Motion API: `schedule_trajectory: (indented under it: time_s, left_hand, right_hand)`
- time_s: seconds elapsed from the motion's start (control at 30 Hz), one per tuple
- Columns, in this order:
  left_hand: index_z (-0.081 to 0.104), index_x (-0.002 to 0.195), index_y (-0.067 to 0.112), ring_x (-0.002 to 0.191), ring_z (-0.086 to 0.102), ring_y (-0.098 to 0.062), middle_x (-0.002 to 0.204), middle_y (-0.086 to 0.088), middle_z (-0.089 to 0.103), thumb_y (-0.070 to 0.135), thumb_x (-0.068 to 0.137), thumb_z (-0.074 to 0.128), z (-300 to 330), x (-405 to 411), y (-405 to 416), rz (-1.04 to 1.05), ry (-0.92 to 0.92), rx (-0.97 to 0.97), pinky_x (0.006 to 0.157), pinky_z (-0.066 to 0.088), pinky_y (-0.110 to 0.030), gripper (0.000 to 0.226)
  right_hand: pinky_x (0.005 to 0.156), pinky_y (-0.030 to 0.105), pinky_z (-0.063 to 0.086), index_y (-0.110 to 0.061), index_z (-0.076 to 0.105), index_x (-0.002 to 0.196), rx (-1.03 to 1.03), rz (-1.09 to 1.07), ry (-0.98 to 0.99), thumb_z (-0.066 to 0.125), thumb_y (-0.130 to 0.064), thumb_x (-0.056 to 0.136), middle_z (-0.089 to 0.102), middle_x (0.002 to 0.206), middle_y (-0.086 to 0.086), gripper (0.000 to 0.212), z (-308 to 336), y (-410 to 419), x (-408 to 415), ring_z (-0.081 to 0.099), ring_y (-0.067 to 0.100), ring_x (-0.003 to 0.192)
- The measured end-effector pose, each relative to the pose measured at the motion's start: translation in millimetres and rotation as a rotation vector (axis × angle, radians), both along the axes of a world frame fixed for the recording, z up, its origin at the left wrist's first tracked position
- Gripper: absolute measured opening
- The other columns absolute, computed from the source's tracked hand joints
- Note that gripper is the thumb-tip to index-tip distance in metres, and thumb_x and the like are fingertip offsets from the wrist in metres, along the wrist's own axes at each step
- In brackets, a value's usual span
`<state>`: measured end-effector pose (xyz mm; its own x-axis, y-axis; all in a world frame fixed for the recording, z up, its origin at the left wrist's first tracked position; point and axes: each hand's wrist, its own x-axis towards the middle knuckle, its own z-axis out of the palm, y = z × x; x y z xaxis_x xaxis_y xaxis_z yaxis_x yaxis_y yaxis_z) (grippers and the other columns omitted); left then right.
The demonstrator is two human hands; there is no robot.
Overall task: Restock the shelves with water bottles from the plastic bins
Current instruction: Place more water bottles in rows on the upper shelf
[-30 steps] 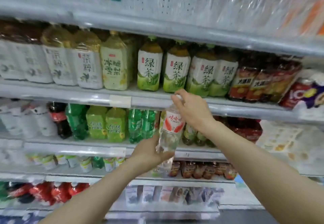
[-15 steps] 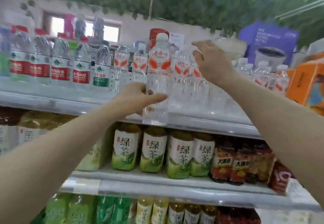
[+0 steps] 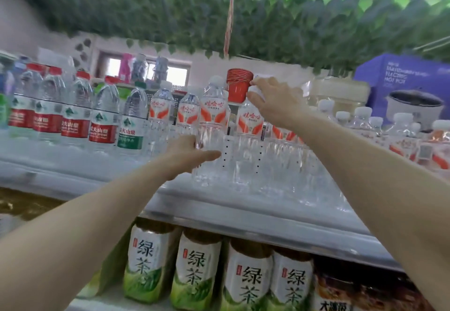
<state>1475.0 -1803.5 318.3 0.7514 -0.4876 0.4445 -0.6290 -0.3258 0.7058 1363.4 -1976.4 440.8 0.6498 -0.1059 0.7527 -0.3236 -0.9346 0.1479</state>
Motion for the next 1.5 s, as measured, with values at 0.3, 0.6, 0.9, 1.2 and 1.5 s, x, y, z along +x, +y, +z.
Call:
schedule_trajectory:
  time_s: [0.3,0.6,0.9,1.2,1.5]
  left_hand:
    - [0.055,0.122,0.013,0.092,0.064,-0.017,0.108,-0.001,0.064,0.057,0.074,0.073,-7,10,-8,-0.076,-0.011,0.018,0.081,0.057,-0.036,0.067]
    - [0.055,0.116,0.014,0.098,0.063,-0.017,0.109,-0.003,0.062,0.047,0.079,0.073,-5,8,1,-0.168,0.037,0.008,0.075,0.052,-0.026,0.053]
    - [0.056,0.108,0.022,0.094,0.062,-0.015,0.102,0.005,0.065,0.061,0.065,0.078,-17,12,1,-0.029,-0.106,0.2,0.088,0.053,-0.041,0.062]
    - [0.032,0.146,0.015,0.118,0.055,-0.024,0.137,-0.004,0.053,0.053,0.076,0.074,-15,3,15,0.008,-0.166,0.191,0.094,0.046,-0.037,0.09]
    - [0.035,0.146,0.017,0.135,0.039,-0.023,0.149,-0.004,0.037,0.035,0.09,0.063,-60,-42,102,0.003,-0.692,0.024,0.106,0.038,-0.039,0.066]
  right_hand:
    - [0.103,0.052,0.024,-0.025,0.039,0.14,-0.105,0.055,-0.135,0.022,-0.052,0.1,0.052,0.14,0.002,0.051,-16,-18,16,0.053,0.027,0.118]
    - [0.107,0.051,0.021,-0.023,0.041,0.137,-0.11,0.065,-0.177,0.022,-0.051,0.101,0.054,0.137,0.003,0.049,-20,-20,18,0.055,0.029,0.117]
    - [0.109,0.056,0.018,-0.025,0.04,0.138,-0.125,0.03,-0.192,0.02,-0.051,0.101,0.056,0.134,0.003,0.049,-23,-16,22,0.052,0.032,0.12]
    - [0.113,0.059,0.016,-0.025,0.028,0.149,-0.078,-0.099,-0.166,0.028,-0.053,0.101,0.044,0.146,0.008,0.055,-43,7,-2,0.038,0.034,0.135]
    - [0.11,0.047,0.026,-0.022,0.037,0.147,-0.043,-0.163,-0.016,0.038,-0.046,0.101,0.039,0.147,0.009,0.052,-140,90,-69,0.037,0.035,0.133]
